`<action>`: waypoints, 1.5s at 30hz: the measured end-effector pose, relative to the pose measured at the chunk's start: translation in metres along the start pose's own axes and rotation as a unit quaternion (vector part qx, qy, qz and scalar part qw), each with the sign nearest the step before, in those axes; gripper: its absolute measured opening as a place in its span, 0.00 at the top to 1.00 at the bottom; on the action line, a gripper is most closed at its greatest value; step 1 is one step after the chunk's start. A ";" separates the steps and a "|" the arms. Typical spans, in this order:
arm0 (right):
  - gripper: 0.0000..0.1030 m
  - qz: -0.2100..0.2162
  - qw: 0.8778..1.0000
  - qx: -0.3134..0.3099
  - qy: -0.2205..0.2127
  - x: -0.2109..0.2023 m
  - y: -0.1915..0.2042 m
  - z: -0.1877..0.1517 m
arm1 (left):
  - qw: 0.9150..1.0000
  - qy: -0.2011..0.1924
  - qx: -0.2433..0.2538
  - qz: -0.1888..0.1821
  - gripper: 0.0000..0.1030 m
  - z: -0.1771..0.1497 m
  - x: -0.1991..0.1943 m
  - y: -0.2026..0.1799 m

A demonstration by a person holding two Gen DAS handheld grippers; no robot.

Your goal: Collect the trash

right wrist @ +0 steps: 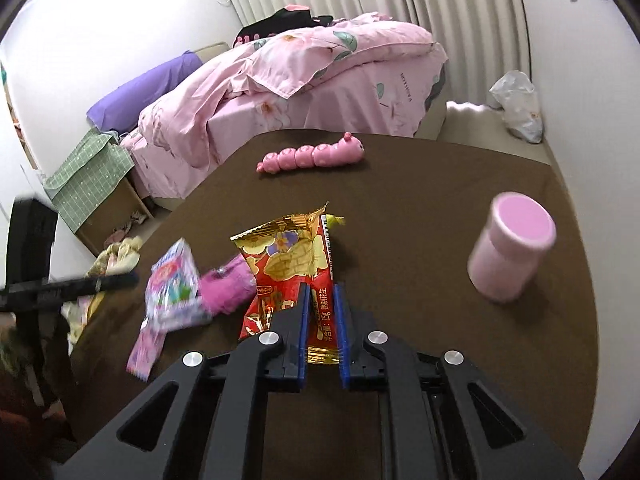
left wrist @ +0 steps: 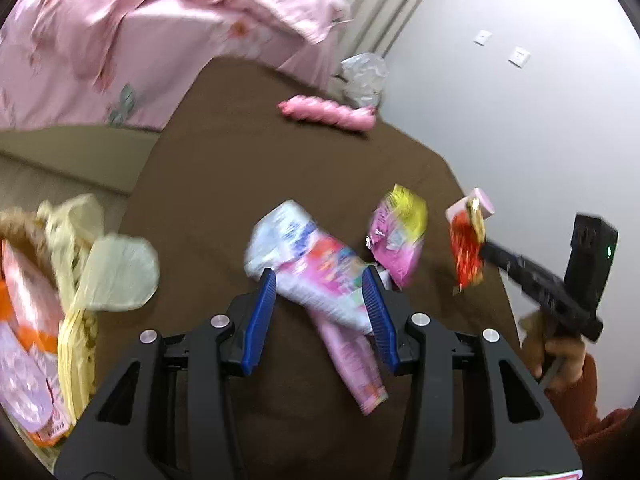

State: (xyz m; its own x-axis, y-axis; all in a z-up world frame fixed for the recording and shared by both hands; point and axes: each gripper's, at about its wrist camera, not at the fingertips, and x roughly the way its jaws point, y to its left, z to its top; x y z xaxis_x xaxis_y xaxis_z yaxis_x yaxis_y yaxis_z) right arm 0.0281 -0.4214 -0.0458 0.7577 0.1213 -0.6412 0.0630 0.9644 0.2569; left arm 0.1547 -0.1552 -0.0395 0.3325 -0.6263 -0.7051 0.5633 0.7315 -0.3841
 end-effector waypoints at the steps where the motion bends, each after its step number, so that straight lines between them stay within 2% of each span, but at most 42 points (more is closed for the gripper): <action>1: 0.88 -0.010 1.000 0.000 -0.004 -0.008 -0.001 -0.007 | 1.000 -0.001 0.016 -0.004 0.58 0.005 0.001 -0.009; 4: 0.88 -0.042 0.999 0.002 -0.008 -0.022 -0.008 -0.022 | 0.996 -0.003 0.084 -0.007 0.57 0.019 0.016 -0.039; 10: 0.88 -0.058 0.998 0.032 -0.005 -0.038 -0.031 -0.047 | 0.985 0.036 0.167 0.001 0.57 0.033 0.068 -0.085; 13: 0.88 -0.065 0.997 0.041 -0.003 -0.041 -0.041 -0.058 | 0.977 0.050 0.203 0.040 0.57 0.035 0.095 -0.101; 22: 0.88 -0.060 0.996 0.062 -0.005 -0.041 -0.056 -0.073 | 0.967 0.103 0.228 0.043 0.57 0.026 0.129 -0.113; 29: 0.88 -0.067 0.997 0.048 -0.010 -0.042 -0.053 -0.077 | 0.975 0.102 0.195 0.029 0.58 0.031 0.132 -0.105; 32: 0.88 -0.065 0.997 0.048 -0.011 -0.042 -0.053 -0.077 | 0.978 0.102 0.182 0.026 0.63 0.032 0.131 -0.099; 34: 0.88 -0.065 0.997 0.047 -0.011 -0.042 -0.052 -0.077 | 0.977 0.103 0.183 0.025 0.63 0.033 0.131 -0.098; 38: 0.88 -0.067 0.997 0.041 -0.013 -0.043 -0.050 -0.077 | 0.974 0.102 0.197 0.035 0.77 0.030 0.129 -0.103; 41: 0.88 -0.064 0.997 0.035 -0.017 -0.046 -0.045 -0.073 | 0.976 0.095 0.194 0.028 0.88 0.027 0.120 -0.103; 45: 0.88 -0.063 0.997 0.022 -0.030 -0.053 -0.037 -0.070 | 0.979 0.069 0.191 0.023 0.94 0.022 0.095 -0.106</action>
State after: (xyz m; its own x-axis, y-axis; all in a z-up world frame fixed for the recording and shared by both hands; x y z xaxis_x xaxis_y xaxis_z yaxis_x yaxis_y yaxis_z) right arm -0.0598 -0.4476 -0.0718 0.7790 -0.0147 -0.6268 0.1871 0.9596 0.2101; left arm 0.1432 -0.2978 -0.0532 0.2729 -0.5333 -0.8007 0.8007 0.5873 -0.1182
